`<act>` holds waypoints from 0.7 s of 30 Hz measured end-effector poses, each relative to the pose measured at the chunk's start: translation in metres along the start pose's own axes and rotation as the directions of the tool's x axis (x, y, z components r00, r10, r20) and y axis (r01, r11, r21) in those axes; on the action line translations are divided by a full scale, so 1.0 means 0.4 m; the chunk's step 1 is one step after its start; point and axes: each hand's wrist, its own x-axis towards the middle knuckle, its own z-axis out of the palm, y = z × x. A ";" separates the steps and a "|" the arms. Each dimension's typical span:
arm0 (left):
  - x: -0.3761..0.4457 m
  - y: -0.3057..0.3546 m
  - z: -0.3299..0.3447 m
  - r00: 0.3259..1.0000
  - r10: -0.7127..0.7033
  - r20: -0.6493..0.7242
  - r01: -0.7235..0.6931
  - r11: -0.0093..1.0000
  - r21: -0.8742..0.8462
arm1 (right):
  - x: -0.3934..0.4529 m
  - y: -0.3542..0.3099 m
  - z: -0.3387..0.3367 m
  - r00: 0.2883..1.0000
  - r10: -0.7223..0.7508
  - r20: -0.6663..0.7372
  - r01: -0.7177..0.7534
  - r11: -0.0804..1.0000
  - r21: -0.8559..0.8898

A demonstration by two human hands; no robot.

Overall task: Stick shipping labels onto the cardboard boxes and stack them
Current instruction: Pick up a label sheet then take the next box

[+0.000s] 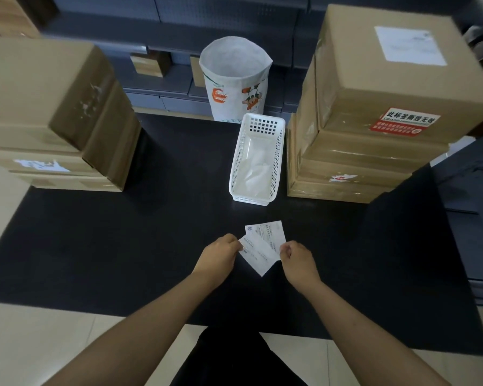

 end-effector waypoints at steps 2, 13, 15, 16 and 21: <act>-0.010 0.006 0.022 0.999 0.046 -0.005 -0.046 0.997 0.056 | -0.006 0.008 0.005 1.000 -0.021 0.008 0.022 0.999 -0.023; 0.027 0.044 0.092 0.997 0.082 -0.015 -0.078 0.982 0.173 | -0.023 0.062 -0.002 0.999 -0.046 -0.023 0.043 0.994 -0.101; 0.037 0.042 0.108 0.995 0.100 0.030 -0.104 0.975 0.199 | -0.025 0.072 0.000 0.998 -0.059 -0.015 0.057 0.991 -0.124; 0.039 0.040 0.114 0.994 0.100 0.044 -0.107 0.973 0.203 | -0.025 0.074 0.000 0.997 -0.071 -0.007 0.069 0.987 -0.144; 0.030 0.026 0.116 0.989 0.110 0.101 -0.129 0.970 0.208 | -0.021 0.066 -0.007 0.993 -0.112 0.042 0.119 0.965 -0.236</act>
